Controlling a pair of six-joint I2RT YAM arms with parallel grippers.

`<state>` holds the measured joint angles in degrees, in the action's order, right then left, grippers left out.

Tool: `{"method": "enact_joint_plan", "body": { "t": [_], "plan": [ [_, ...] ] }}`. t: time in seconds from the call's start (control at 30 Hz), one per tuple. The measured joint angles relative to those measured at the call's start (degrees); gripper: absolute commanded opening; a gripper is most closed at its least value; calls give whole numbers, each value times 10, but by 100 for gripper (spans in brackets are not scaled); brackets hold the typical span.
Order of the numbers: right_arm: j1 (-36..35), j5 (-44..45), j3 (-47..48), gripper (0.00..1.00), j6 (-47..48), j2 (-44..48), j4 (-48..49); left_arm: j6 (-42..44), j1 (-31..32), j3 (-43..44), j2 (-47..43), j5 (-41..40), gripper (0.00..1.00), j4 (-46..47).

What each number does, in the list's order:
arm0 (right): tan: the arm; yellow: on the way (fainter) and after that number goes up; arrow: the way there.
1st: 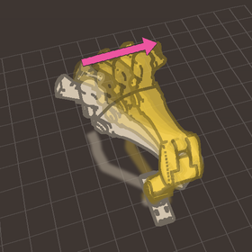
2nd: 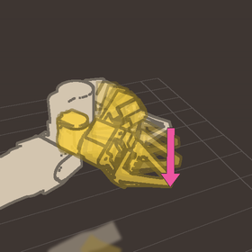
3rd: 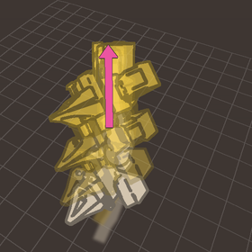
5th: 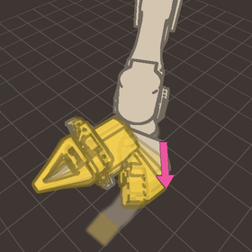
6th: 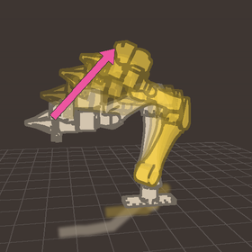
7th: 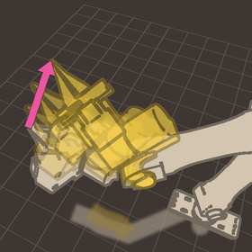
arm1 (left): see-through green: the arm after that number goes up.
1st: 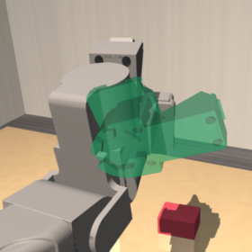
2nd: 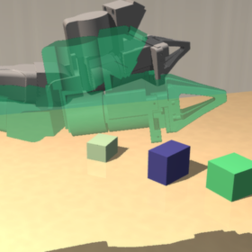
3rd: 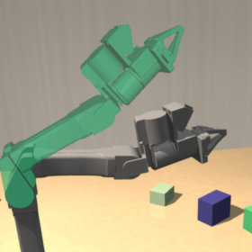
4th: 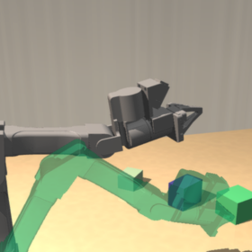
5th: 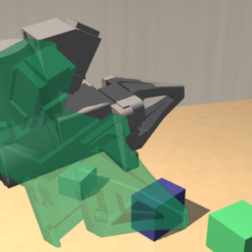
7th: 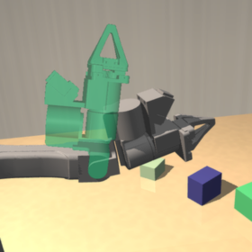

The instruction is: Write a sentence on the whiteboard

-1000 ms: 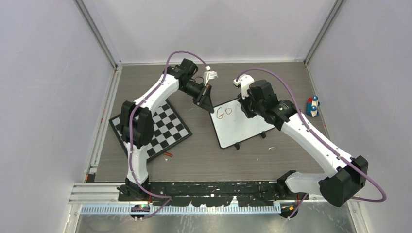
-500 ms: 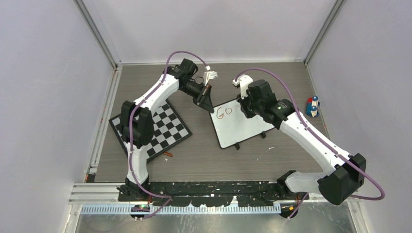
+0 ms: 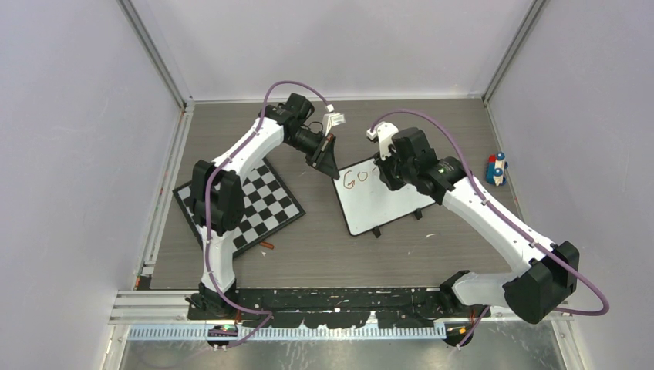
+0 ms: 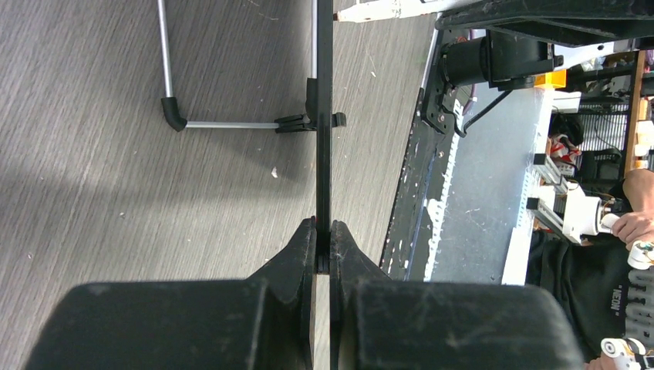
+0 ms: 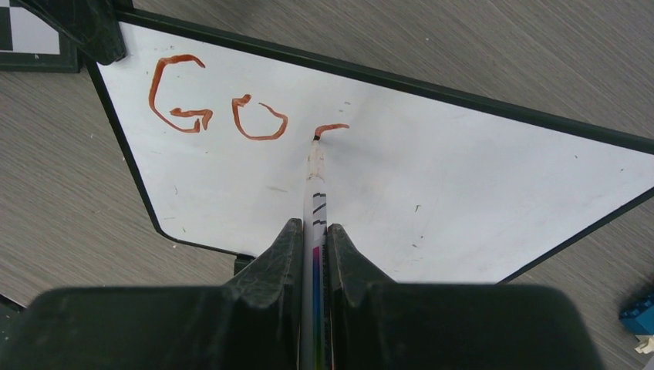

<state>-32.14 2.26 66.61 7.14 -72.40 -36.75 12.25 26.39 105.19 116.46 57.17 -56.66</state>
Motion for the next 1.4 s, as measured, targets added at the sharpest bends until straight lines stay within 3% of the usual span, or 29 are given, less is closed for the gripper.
{"method": "enact_joint_plan", "body": {
  "t": [0.6,1.4],
  "plan": [
    [0,56,0,0,13,0,-22,0,0,0,0,3,0,0],
    [-13,45,5,0,11,-4,-5,0,0,0,0,0,0,0]
  ]
}}
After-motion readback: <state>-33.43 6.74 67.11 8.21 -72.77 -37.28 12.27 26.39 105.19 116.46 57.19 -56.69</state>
